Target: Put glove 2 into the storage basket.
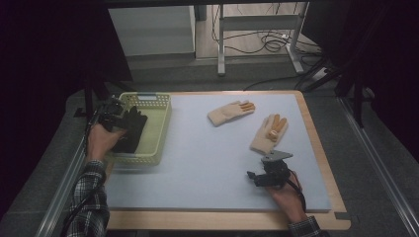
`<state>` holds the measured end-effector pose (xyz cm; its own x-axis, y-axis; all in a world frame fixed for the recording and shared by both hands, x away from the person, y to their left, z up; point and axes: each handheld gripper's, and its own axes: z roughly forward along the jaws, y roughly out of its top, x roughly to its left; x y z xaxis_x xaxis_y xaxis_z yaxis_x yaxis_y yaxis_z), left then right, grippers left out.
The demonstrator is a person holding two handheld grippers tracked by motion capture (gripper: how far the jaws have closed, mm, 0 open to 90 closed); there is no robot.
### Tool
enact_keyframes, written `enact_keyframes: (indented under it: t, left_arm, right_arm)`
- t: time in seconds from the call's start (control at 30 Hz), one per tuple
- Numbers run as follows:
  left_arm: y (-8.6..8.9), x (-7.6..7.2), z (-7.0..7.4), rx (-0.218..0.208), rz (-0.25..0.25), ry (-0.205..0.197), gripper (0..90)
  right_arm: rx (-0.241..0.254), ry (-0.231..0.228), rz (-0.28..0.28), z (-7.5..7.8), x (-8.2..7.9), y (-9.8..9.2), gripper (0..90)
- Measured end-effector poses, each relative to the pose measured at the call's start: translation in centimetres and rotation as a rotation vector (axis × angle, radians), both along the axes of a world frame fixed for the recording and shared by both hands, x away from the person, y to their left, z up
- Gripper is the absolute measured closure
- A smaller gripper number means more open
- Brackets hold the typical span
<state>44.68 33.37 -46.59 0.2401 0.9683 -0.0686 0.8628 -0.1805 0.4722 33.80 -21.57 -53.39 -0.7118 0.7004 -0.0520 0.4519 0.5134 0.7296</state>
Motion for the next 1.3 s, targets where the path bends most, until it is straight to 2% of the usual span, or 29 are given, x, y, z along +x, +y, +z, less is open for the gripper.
enact_keyframes:
  t: [0.07, 0.23, 0.37, 0.47, 0.6, 0.83, 1.07, 1.3]
  left_arm:
    - [-0.4, -0.2, 0.2, -0.017, -0.014, -0.026, 3.1]
    - [-1.5, -0.7, 0.6, -0.024, -0.04, -0.074, 0.0]
    - [-2.7, -1.2, 1.2, -0.024, -0.083, -0.111, 0.0]
    - [-3.6, -1.7, 1.6, -0.044, -0.121, -0.144, 0.0]
    - [-5.0, -2.6, 1.9, -0.079, -0.175, -0.191, 0.0]
    - [-7.3, -4.3, 2.2, -0.103, -0.268, -0.238, 0.2]
    - [-10.5, -6.5, 2.9, -0.108, -0.359, -0.299, 0.3]
    - [-13.7, -8.7, 2.8, -0.129, -0.453, -0.336, 0.3]
  right_arm:
    - [0.0, 0.0, 0.0, 0.0, 0.0, 0.0, 20.9]
    - [0.0, 0.0, 0.0, 0.0, 0.0, 0.0, 20.9]
    - [0.0, 0.0, 0.0, 0.0, 0.0, 0.0, 20.9]
    - [0.0, 0.0, 0.0, 0.0, 0.0, 0.0, 20.9]
    - [0.0, 0.0, -0.001, 0.0, 0.0, 0.0, 20.8]
    - [-0.001, 0.0, -0.001, 0.0, 0.0, 0.0, 20.8]
    - [-0.003, 0.001, 0.0, 0.0, 0.0, 0.0, 20.7]
    - [-0.003, 0.001, -0.001, 0.0, 0.0, 0.0, 20.7]
